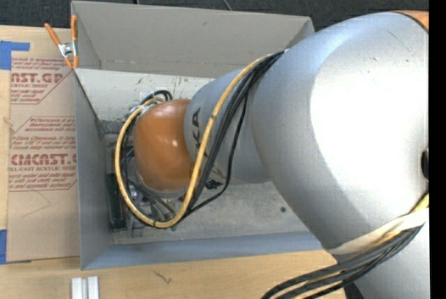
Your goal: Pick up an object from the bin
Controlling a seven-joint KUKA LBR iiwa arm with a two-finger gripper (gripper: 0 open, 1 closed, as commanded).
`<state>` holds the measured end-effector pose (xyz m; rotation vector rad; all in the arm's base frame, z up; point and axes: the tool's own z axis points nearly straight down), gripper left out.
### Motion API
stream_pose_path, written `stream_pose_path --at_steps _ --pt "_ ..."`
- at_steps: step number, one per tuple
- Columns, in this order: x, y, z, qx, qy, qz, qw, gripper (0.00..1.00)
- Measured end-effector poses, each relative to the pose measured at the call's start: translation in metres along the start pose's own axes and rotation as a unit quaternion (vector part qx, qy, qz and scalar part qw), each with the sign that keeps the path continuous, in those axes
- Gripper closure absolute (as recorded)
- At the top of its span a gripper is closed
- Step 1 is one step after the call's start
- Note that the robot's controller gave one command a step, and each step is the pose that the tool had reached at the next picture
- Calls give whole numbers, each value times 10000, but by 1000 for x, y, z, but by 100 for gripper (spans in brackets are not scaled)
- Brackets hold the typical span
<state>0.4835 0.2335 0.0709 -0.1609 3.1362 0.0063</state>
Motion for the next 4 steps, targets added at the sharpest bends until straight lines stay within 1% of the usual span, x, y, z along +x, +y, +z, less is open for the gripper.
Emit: stream_pose_path --at_steps 1,2,3,4 --pt "-36 -12 -97 22 16 -143 9999 0" --pt "-51 -15 -134 11 -30 -188 9998 0" --pt "-37 -7 -94 12 -30 -521 9986 0" --pt "-47 -20 -41 7 -10 -166 9999 0"
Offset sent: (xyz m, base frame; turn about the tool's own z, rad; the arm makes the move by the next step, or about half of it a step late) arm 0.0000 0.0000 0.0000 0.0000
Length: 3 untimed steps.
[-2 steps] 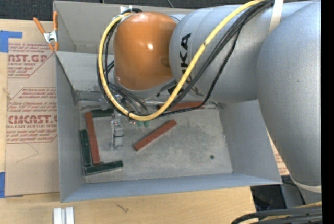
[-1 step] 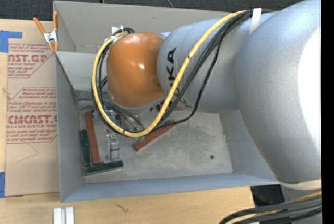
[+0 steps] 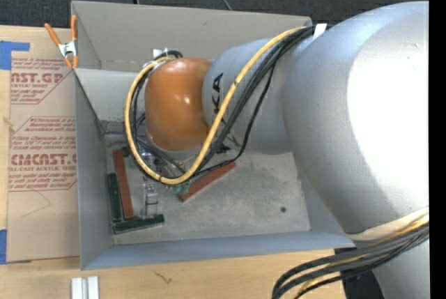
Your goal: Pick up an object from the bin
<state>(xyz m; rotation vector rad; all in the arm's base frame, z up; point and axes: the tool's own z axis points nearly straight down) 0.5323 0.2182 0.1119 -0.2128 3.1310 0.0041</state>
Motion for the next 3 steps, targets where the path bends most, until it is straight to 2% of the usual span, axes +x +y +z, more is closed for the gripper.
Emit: stream_pose_path --at_steps 1,2,3 --pt "3 1 23 14 27 654 9979 0" --pt "22 6 29 9 15 -466 9989 0" --pt "30 21 28 9 18 578 9983 0"
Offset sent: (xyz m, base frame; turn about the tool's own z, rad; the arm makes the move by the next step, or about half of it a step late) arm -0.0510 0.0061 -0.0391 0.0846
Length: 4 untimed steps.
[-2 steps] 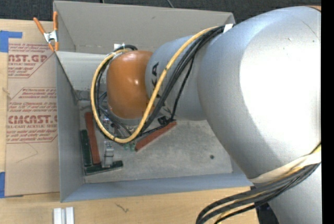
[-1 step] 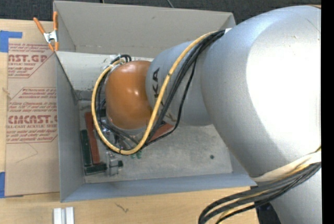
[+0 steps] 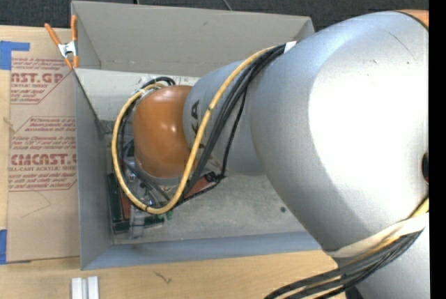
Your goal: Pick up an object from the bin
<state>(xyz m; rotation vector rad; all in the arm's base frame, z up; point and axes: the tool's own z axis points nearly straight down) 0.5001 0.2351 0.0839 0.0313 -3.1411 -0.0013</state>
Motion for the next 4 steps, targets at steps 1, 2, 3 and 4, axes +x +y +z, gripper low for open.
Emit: stream_pose_path --at_steps 1,2,3,4 --pt "4 3 0 -3 -4 121 9999 0" --pt "15 -14 7 -6 -11 -1365 9906 100" --pt "15 -14 7 -7 -11 -1364 9907 100" --pt "3 -30 -47 6 24 -1424 9898 100"
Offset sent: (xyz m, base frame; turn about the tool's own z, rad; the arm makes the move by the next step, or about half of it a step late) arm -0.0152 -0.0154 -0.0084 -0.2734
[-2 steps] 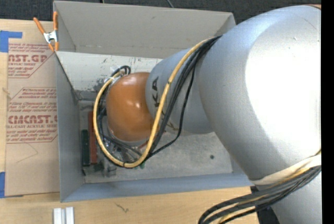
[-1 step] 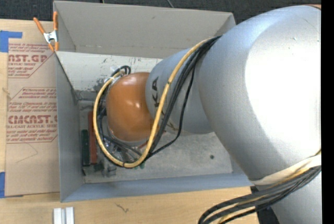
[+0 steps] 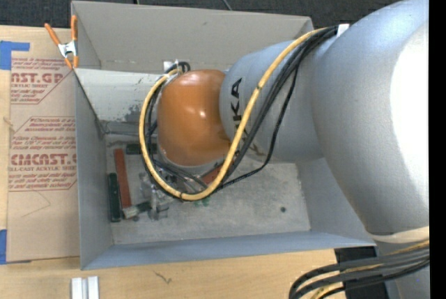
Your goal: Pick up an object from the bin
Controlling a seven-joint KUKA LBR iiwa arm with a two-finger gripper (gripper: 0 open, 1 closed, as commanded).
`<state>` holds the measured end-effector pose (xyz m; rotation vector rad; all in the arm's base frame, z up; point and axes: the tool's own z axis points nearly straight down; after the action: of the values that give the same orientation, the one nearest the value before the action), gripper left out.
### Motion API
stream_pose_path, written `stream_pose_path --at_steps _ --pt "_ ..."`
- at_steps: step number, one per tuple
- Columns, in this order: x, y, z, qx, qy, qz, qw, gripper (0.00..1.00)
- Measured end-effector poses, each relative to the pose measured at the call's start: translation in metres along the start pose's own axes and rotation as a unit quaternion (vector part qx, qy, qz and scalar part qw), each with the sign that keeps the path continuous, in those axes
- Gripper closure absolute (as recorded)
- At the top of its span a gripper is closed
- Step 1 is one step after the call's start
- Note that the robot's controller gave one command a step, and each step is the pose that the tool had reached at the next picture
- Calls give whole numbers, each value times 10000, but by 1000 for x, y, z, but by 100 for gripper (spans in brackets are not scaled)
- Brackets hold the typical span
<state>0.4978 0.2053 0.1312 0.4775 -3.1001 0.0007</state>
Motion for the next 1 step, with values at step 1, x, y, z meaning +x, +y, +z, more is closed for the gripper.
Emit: stream_pose_path --at_steps 1 --pt "-2 32 -43 -3 -35 147 9999 100"
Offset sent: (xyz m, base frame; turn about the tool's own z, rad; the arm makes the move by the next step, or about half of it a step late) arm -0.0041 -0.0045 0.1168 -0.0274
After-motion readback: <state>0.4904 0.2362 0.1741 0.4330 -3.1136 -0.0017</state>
